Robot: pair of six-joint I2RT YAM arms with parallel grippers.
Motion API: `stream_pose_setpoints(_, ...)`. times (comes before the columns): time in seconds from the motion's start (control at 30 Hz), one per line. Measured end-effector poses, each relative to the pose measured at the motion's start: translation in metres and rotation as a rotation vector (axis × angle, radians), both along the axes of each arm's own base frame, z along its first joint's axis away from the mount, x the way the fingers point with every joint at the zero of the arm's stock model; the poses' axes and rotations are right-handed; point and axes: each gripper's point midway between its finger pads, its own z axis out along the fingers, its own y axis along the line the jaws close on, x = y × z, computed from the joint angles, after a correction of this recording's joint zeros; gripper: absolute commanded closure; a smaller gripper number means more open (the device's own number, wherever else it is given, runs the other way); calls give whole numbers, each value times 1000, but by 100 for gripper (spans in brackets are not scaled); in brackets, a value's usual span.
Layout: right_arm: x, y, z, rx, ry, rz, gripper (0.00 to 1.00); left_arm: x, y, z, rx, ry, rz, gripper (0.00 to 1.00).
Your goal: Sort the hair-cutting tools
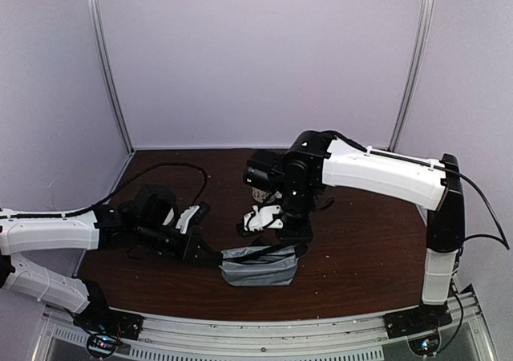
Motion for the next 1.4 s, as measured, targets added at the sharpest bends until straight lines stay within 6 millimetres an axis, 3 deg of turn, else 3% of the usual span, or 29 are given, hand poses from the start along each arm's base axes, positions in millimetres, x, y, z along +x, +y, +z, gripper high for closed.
stream_pose_setpoints(0.23, -4, 9, -20, -32, 16, -5, 100, 0, -5, 4, -35, 13, 1, 100)
stream_pose_setpoints(0.63, -2, 26, -36, -3, 28, -17, 100, 1, -7, 5, -45, 14, 0, 100)
stream_pose_setpoints(1.03, -5, 26, -68, -5, 44, -10, 100, 0, -6, 3, -42, 15, 1, 100)
stream_pose_setpoints(1.4, 0, 27, -60, 78, -32, 21, 100, -1, -6, 1, -36, 13, -4, 100)
